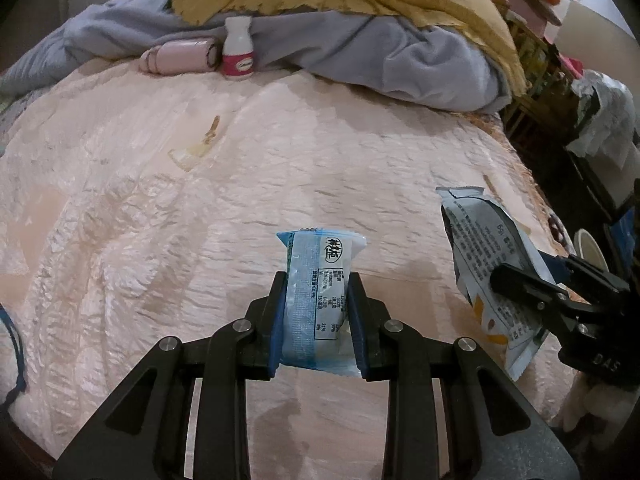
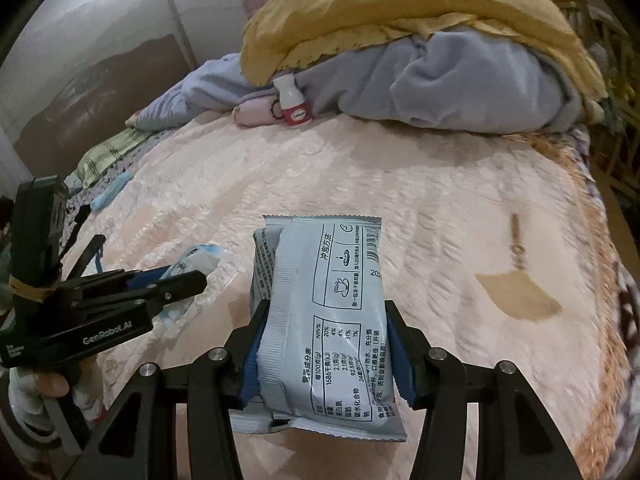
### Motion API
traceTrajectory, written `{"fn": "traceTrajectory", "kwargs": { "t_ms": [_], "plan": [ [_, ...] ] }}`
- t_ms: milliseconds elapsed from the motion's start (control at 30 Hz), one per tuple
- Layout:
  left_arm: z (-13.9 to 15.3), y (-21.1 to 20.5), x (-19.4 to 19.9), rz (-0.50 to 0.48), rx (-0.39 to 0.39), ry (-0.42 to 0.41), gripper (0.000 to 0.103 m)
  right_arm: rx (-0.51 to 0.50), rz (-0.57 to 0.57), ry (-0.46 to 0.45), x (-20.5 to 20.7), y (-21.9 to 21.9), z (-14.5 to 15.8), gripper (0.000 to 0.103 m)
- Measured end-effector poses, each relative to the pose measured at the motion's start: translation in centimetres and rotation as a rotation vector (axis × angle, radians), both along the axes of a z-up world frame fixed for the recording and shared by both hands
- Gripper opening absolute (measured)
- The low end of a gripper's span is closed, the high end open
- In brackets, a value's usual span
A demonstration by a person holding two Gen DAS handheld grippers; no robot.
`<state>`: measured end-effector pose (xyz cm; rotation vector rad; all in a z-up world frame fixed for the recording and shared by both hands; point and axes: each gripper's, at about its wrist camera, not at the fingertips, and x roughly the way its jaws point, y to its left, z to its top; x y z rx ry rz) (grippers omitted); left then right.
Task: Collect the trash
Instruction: 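Carry the wrapper and snack bag over the cream bucket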
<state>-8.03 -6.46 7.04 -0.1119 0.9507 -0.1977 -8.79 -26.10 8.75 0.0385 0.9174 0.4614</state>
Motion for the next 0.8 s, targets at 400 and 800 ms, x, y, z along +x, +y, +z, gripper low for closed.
{"fn": "traceTrajectory", "kwargs": {
  "t_ms": [400, 800],
  "plan": [
    [2.1, -4.6, -1.9, -0.069, 0.035, -0.045, 0.026, 0.023, -0.063, -0.023, -3.4, -3.4, 1.3, 0.051],
    [3.9, -10.6, -2.8, -0.173, 0.053, -0.085, 0.026, 0.032, -0.15, -0.057, -5.7, -8.6, 3.0, 0.052]
  ]
}}
